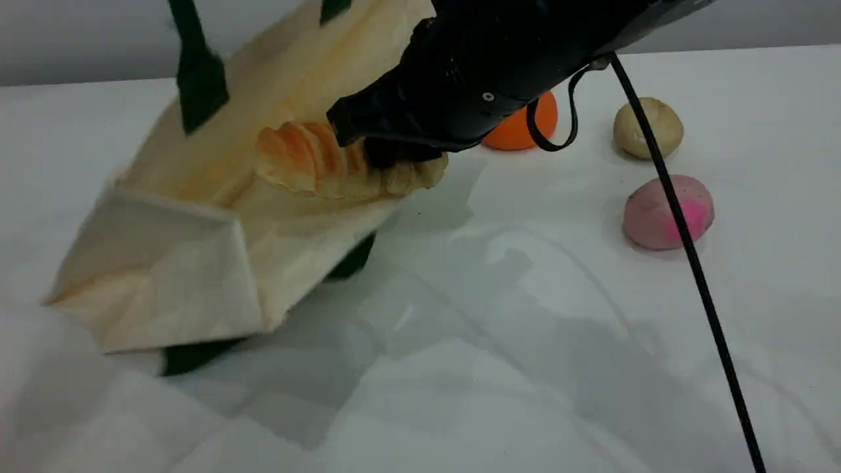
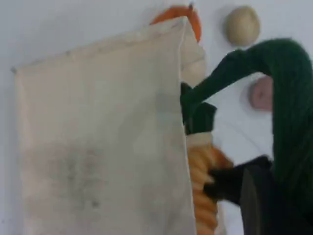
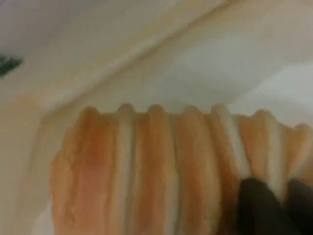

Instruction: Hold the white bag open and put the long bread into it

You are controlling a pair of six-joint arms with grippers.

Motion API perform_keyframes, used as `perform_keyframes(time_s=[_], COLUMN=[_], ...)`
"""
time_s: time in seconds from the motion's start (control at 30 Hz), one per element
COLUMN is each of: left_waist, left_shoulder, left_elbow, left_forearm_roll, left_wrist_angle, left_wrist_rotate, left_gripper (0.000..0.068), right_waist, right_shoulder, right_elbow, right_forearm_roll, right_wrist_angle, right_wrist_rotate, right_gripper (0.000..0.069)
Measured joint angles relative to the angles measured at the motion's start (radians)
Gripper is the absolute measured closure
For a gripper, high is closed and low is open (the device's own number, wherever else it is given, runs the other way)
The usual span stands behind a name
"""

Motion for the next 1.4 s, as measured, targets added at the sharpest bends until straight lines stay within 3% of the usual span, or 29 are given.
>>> perform_keyframes(time_s=[0.37, 0.8, 1.4], left_waist=[-0.019, -0.019, -0.019], left_shoulder=[0.000, 0.000, 0.000], left_elbow=[-0.002, -0.001, -0.001], left_forearm_roll=[-0.003, -0.037, -0.039], left_wrist_angle=[0.014, 0.032, 0.031], left_wrist_rotate=[-0.002, -0.002, -0.002], left_gripper=[0.0606, 0.0606, 0.0606], right_waist=[0.121, 0.120, 0.120], right_shoulder=[0.029, 0.166, 0.180], right_elbow=[-0.116, -0.160, -0.199], right_forearm_roll=[0.001, 0.003, 0.001], right_wrist_angle=[0.017, 0.050, 0.075], right_wrist_rotate=[0.000, 0.000, 0.000], right_gripper=[0.0638, 0.0638, 0.0637])
